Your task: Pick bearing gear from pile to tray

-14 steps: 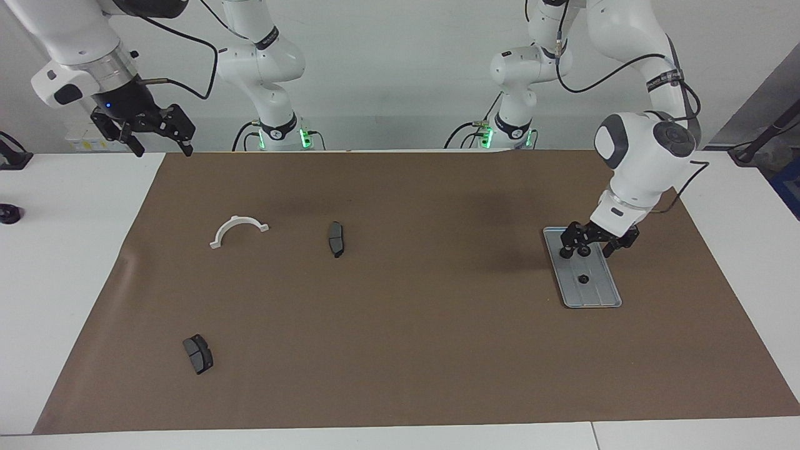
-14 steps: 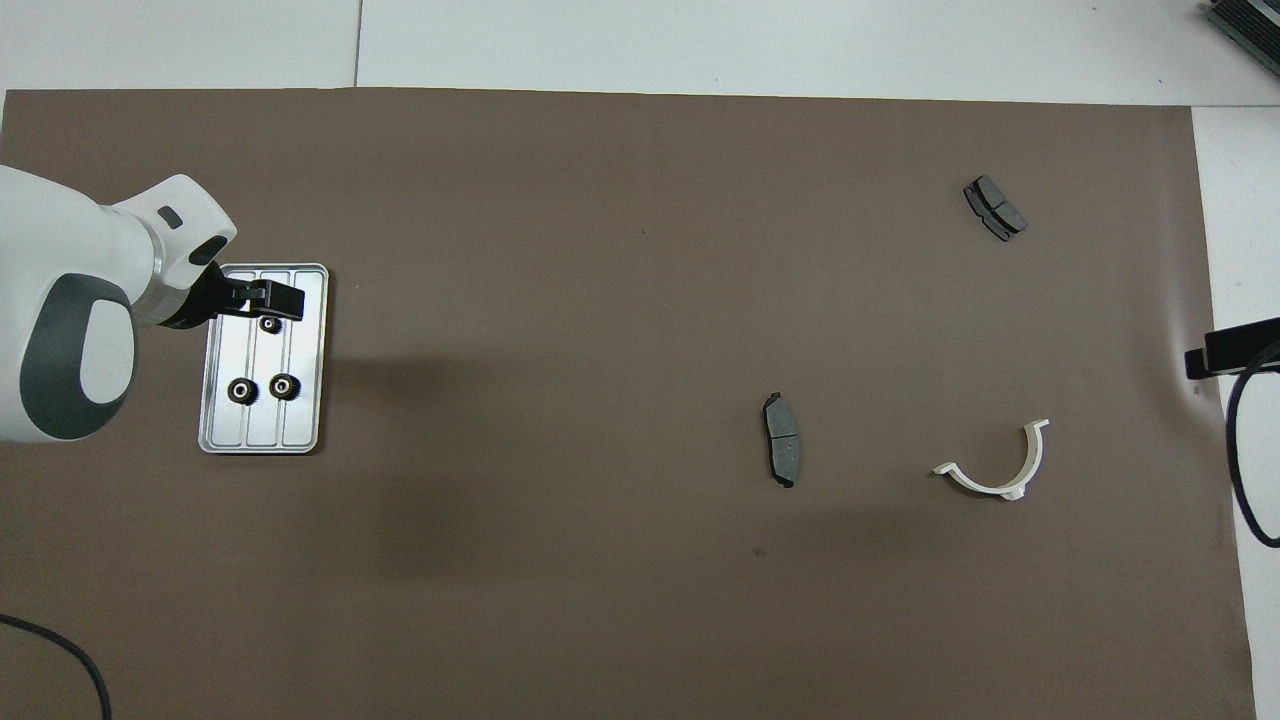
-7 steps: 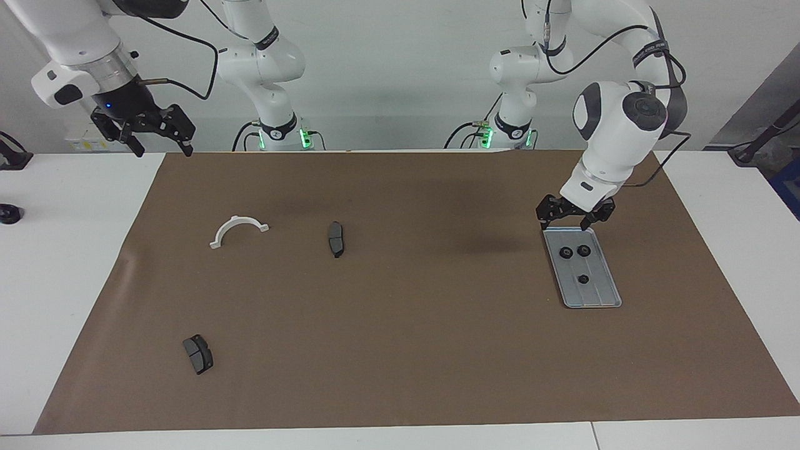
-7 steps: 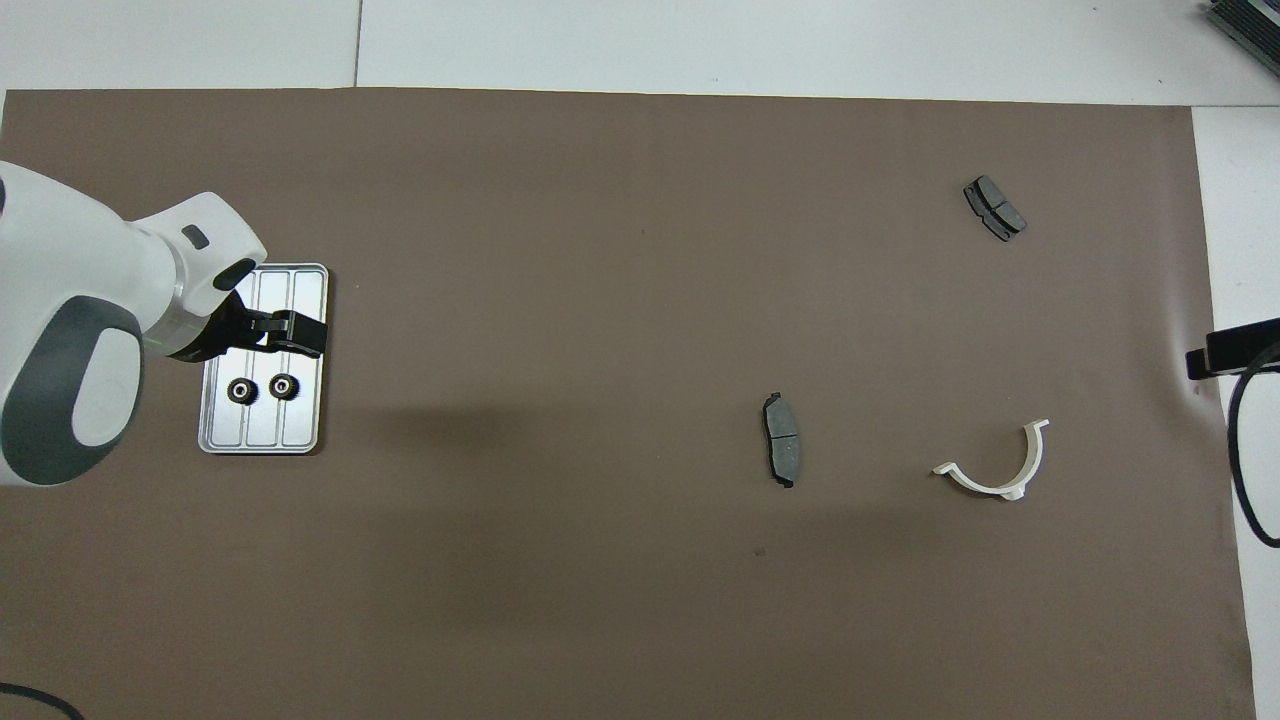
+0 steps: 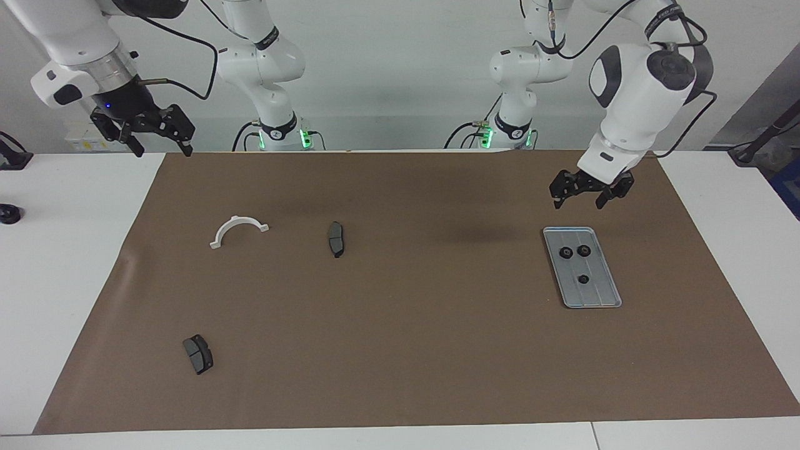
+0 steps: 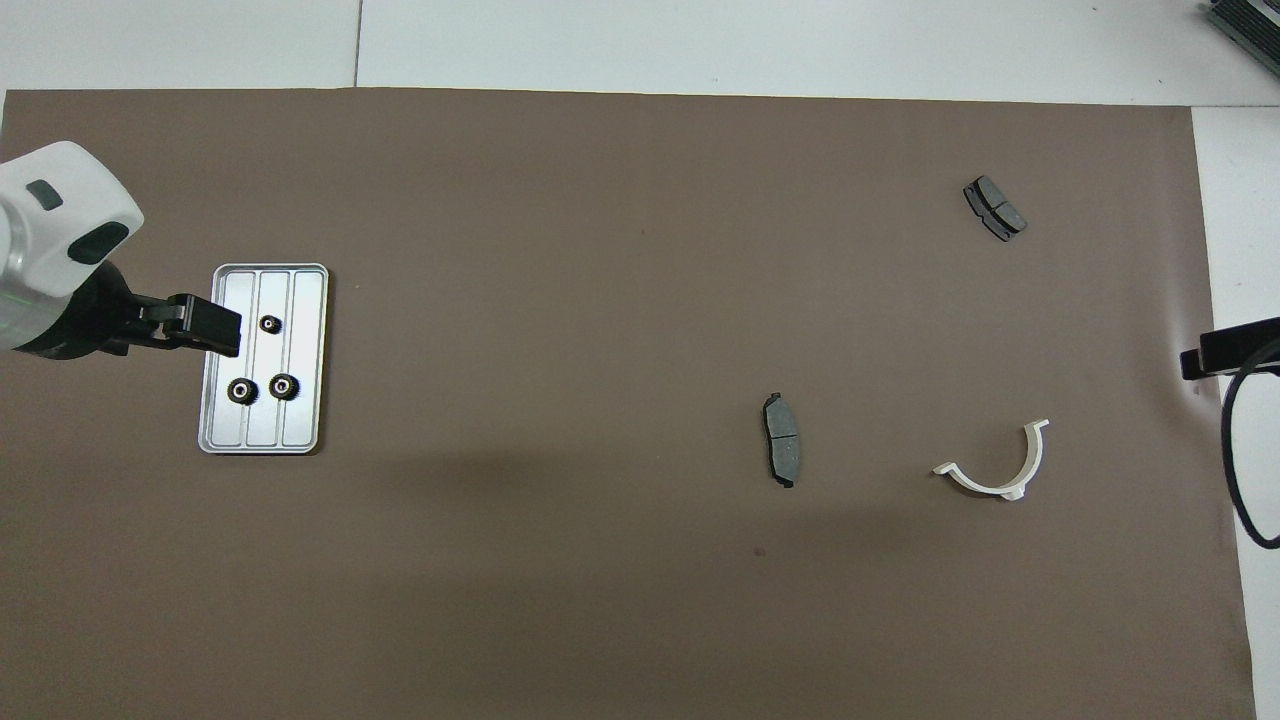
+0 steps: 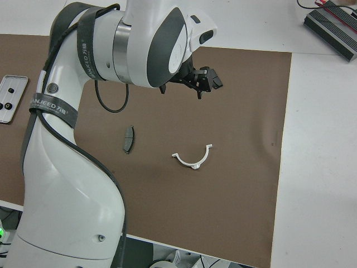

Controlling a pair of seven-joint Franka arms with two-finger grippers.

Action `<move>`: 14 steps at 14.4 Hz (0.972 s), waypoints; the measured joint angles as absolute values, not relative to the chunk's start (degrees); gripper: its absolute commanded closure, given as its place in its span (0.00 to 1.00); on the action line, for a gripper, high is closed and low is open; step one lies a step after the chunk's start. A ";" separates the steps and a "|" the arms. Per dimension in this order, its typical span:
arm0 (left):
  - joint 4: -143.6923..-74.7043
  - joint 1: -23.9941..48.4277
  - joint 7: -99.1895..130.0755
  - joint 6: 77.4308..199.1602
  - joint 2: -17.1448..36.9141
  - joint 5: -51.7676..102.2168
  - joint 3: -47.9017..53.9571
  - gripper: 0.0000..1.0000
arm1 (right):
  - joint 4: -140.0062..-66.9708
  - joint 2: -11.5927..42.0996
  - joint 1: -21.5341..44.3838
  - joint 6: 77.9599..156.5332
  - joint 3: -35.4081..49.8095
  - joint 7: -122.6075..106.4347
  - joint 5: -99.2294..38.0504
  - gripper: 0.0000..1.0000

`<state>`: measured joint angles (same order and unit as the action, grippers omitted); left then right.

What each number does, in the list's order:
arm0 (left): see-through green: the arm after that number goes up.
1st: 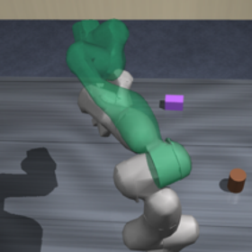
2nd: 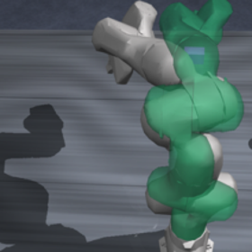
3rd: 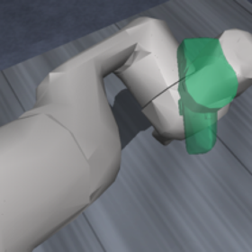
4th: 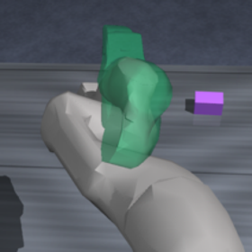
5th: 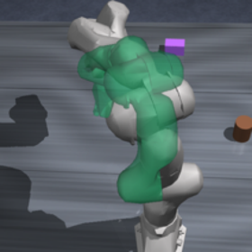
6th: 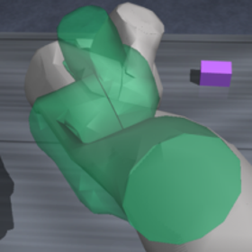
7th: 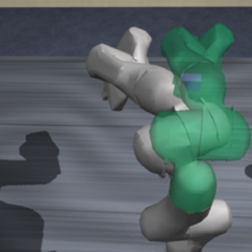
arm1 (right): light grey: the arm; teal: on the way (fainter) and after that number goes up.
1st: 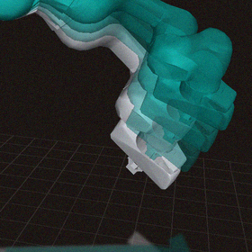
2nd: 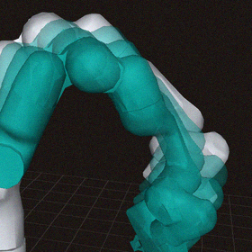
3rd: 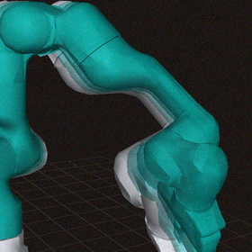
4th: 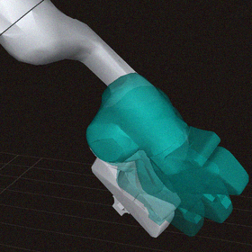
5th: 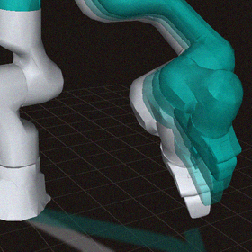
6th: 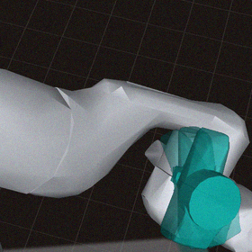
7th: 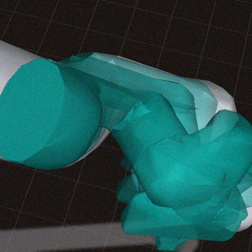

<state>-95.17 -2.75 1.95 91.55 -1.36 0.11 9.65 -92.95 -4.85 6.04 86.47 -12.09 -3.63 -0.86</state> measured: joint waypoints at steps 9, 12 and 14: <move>-93.67 2.34 0.66 89.63 -0.88 0.18 2.42 0.00 | -92.95 -4.85 6.10 86.47 -12.09 -3.63 -0.86 0.00; -92.21 1.81 -0.28 87.34 -0.91 0.45 1.92 0.00 | -92.95 -4.85 6.10 86.47 -12.09 -3.63 -0.86 0.00; -91.18 1.82 -0.87 86.03 -0.94 0.53 1.96 0.00 | -92.95 -4.85 6.10 86.47 -12.09 -3.63 -0.86 0.00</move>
<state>-91.18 1.82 -0.87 86.03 -0.94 0.53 1.96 -92.95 -4.85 6.10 86.47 -12.09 -3.63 -0.86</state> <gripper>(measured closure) 0.000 0.000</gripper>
